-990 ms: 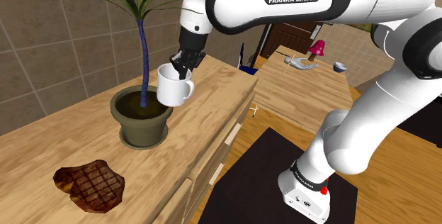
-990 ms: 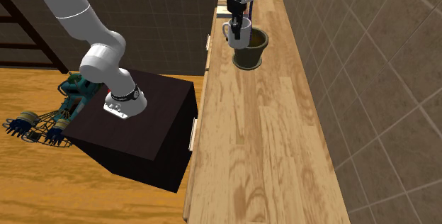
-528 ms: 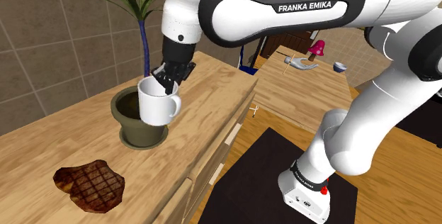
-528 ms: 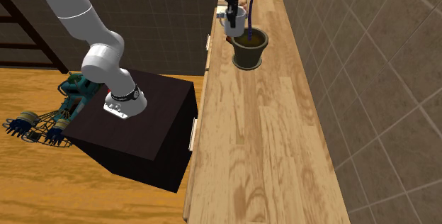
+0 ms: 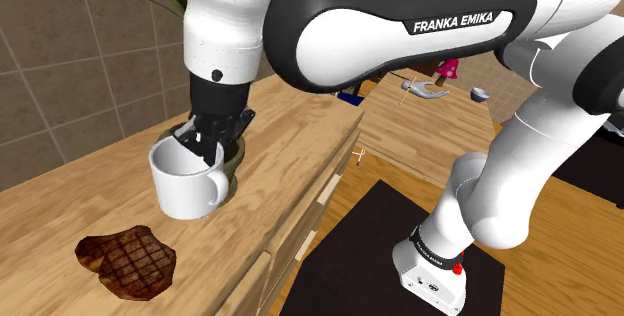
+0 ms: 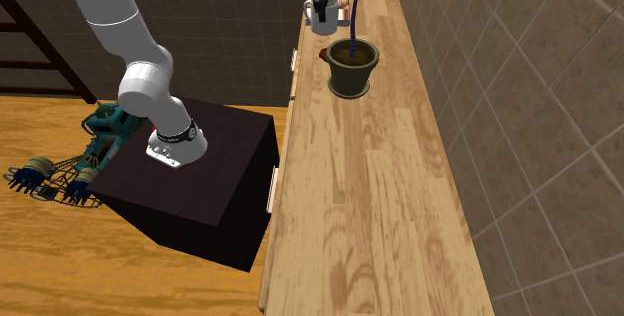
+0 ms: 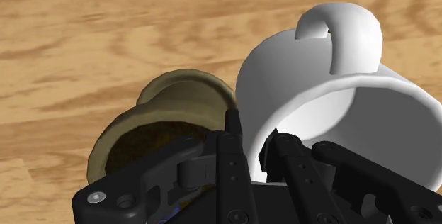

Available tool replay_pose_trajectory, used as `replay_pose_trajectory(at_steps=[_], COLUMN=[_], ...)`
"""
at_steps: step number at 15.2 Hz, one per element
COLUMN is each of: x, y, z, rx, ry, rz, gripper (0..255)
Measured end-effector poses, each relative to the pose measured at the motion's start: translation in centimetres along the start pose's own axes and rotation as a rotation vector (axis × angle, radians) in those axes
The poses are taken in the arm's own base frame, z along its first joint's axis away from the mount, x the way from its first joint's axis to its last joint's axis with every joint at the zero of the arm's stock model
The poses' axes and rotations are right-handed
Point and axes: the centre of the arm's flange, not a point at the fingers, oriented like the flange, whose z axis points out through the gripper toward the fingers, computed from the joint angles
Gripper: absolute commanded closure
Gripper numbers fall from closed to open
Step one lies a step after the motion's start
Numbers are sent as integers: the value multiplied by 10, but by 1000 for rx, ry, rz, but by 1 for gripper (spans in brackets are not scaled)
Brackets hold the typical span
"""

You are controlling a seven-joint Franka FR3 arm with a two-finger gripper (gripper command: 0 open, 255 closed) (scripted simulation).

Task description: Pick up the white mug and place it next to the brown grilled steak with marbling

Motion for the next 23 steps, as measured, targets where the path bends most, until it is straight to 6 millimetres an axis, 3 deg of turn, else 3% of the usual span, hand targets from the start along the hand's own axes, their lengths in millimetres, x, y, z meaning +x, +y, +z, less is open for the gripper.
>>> replay_pose_trajectory(at_steps=[16,23], x=[-73,-82], y=[-205,-215], z=[-3,25], rx=[2,0], ry=[0,0], rz=[0,2], gripper=[255,255])
